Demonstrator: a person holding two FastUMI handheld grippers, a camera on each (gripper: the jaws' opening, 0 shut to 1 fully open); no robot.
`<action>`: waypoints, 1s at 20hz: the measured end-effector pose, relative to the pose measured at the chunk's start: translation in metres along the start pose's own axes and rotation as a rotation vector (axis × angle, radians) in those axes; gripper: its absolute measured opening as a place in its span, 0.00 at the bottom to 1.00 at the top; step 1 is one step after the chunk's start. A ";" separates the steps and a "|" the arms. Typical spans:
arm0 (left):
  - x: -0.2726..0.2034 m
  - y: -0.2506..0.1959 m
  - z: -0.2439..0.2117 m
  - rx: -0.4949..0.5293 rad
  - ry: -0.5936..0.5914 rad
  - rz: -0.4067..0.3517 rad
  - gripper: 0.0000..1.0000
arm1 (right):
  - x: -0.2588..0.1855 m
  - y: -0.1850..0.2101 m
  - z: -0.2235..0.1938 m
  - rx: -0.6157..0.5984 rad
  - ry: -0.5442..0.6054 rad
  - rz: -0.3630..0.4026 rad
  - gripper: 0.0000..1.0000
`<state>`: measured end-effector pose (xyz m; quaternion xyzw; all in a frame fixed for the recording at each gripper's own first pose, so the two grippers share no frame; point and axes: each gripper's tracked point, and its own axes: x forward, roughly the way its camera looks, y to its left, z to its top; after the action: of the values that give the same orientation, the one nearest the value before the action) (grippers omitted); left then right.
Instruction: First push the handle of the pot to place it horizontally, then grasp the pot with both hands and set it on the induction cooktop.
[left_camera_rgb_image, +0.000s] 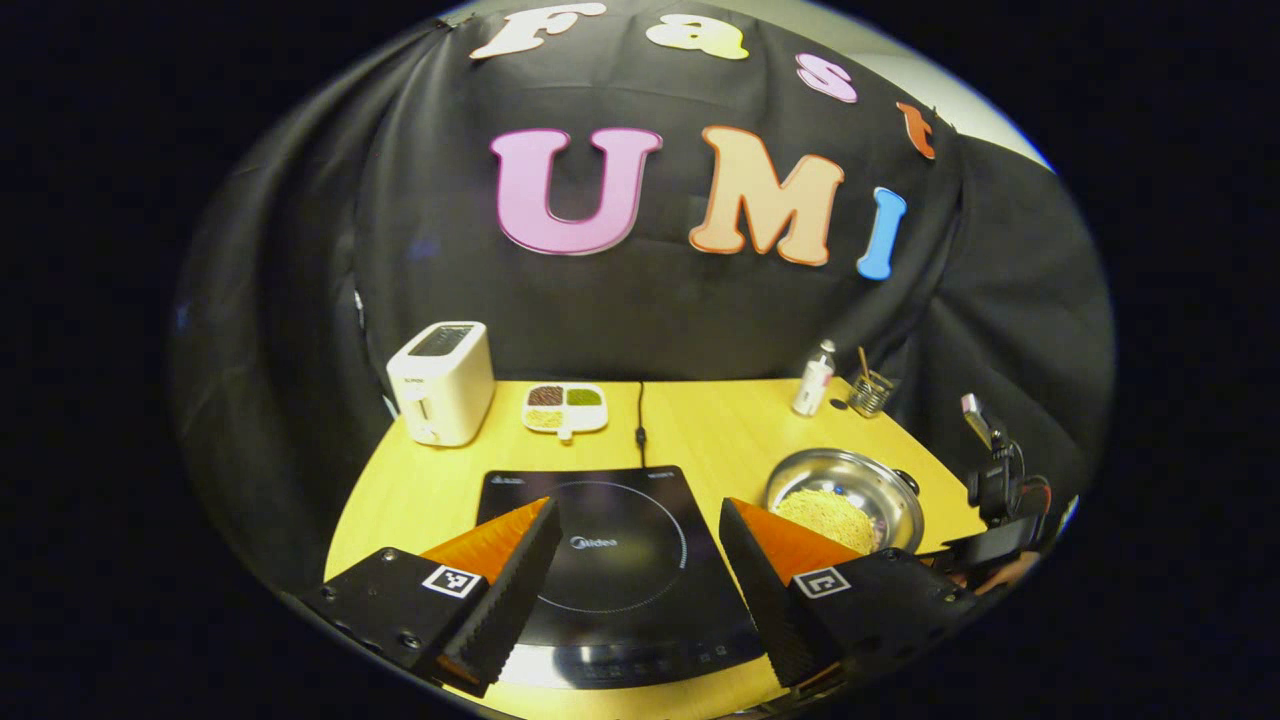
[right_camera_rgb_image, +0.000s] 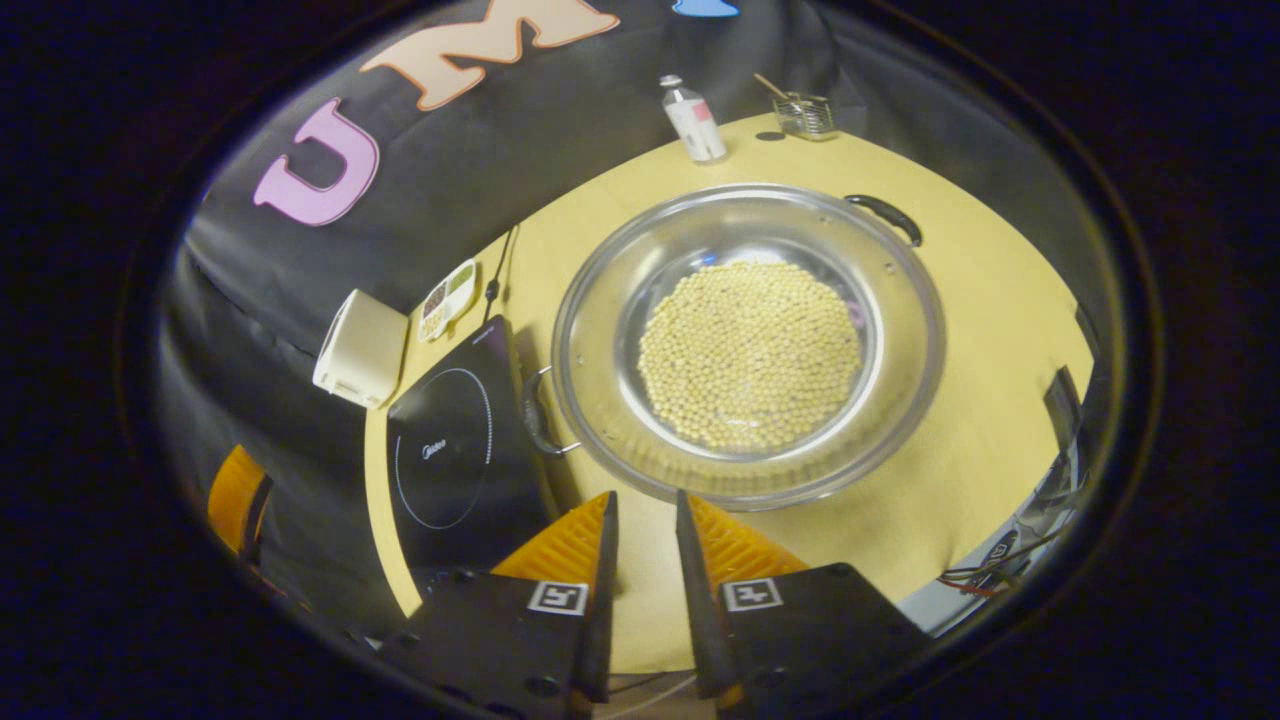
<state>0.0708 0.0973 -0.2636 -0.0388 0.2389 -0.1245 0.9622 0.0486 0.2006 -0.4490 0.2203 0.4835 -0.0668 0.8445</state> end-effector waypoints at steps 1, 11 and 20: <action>0.003 -0.008 -0.006 -0.005 0.025 -0.017 0.98 | -0.006 -0.009 0.007 0.002 -0.005 0.001 0.38; 0.051 -0.095 -0.062 -0.183 0.295 -0.096 0.96 | -0.031 -0.116 0.104 -0.114 0.008 -0.023 1.00; 0.116 -0.123 -0.108 -0.392 0.482 -0.015 0.96 | 0.012 -0.173 0.174 -0.214 0.138 0.034 1.00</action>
<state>0.0919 -0.0526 -0.3945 -0.1949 0.4794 -0.0885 0.8511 0.1357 -0.0292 -0.4364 0.1413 0.5411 0.0149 0.8289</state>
